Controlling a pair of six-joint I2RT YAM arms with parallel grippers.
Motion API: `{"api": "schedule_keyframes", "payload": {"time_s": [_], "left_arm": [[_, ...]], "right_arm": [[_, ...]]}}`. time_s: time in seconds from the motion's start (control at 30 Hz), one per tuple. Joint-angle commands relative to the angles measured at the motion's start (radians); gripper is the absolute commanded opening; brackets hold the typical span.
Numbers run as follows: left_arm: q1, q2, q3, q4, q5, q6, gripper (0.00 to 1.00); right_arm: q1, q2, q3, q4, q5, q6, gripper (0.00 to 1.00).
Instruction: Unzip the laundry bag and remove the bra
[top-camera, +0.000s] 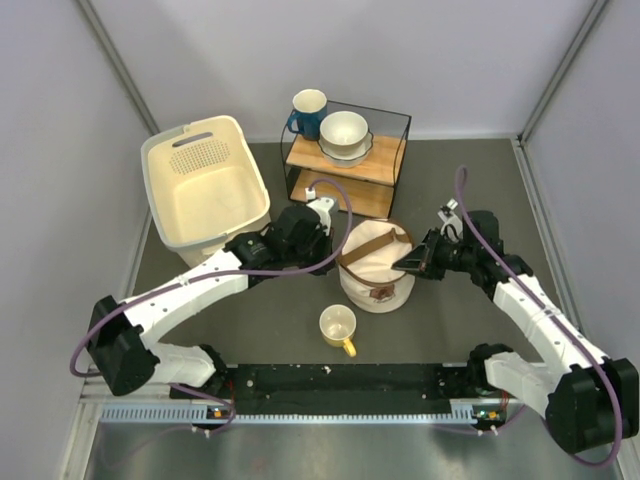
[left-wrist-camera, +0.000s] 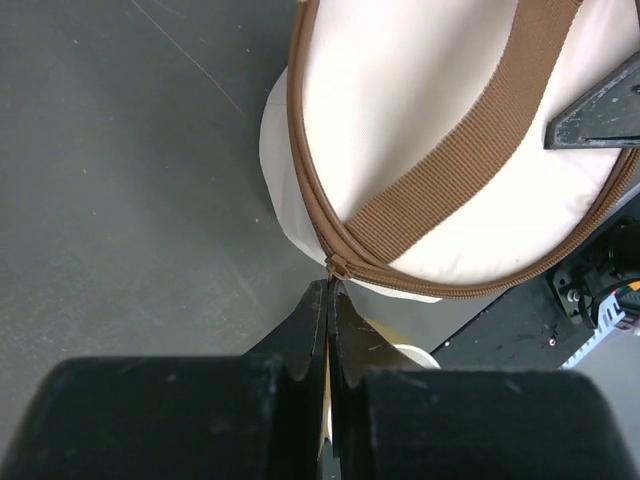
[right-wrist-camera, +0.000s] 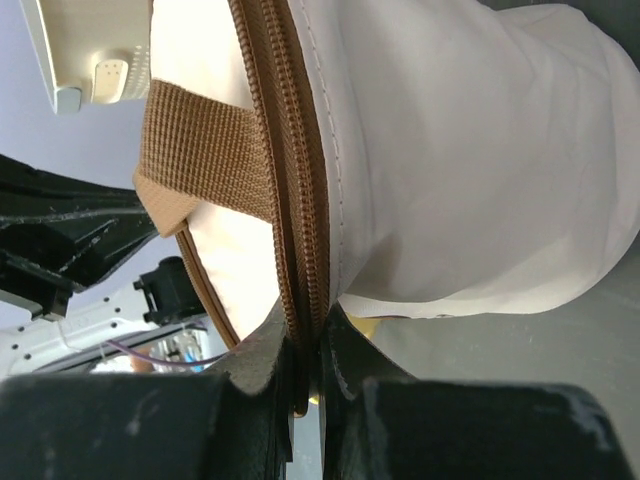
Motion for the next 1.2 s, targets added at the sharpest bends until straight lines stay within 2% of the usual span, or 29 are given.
{"api": "schedule_keyframes", "payload": {"time_s": [0.0,0.5,0.53,0.57,0.67,0.73,0.97,1.07,1.17], "left_arm": [[0.031,-0.004,-0.004,0.028,-0.065,0.078,0.00],[0.082,0.078,0.029,0.120,-0.045,0.081,0.00],[0.082,0.087,0.035,0.121,0.026,0.081,0.00],[0.082,0.091,0.048,0.120,0.054,0.082,0.00],[0.076,0.101,0.034,0.097,0.102,0.034,0.00],[0.064,0.078,0.011,0.088,0.104,-0.008,0.00],[-0.024,-0.004,-0.089,0.026,0.068,-0.134,0.00],[-0.091,-0.010,-0.081,0.028,0.070,-0.167,0.00],[-0.157,0.024,-0.049,0.031,0.068,-0.180,0.00]], "right_arm": [[-0.015,-0.007,0.060,-0.113,0.011,-0.147,0.00],[-0.021,0.015,0.075,-0.191,-0.067,-0.333,0.00],[-0.021,0.018,0.084,-0.195,-0.055,-0.332,0.01],[-0.021,0.015,0.103,-0.199,-0.047,-0.318,0.40],[-0.021,-0.046,0.141,-0.233,0.039,-0.278,0.85],[-0.021,-0.088,0.152,-0.286,0.135,-0.246,0.99],[-0.021,-0.292,0.062,-0.323,0.152,-0.008,0.99],[-0.018,-0.321,0.017,-0.310,0.137,0.056,0.98],[0.005,-0.337,-0.044,-0.194,0.106,0.118,0.95]]}}
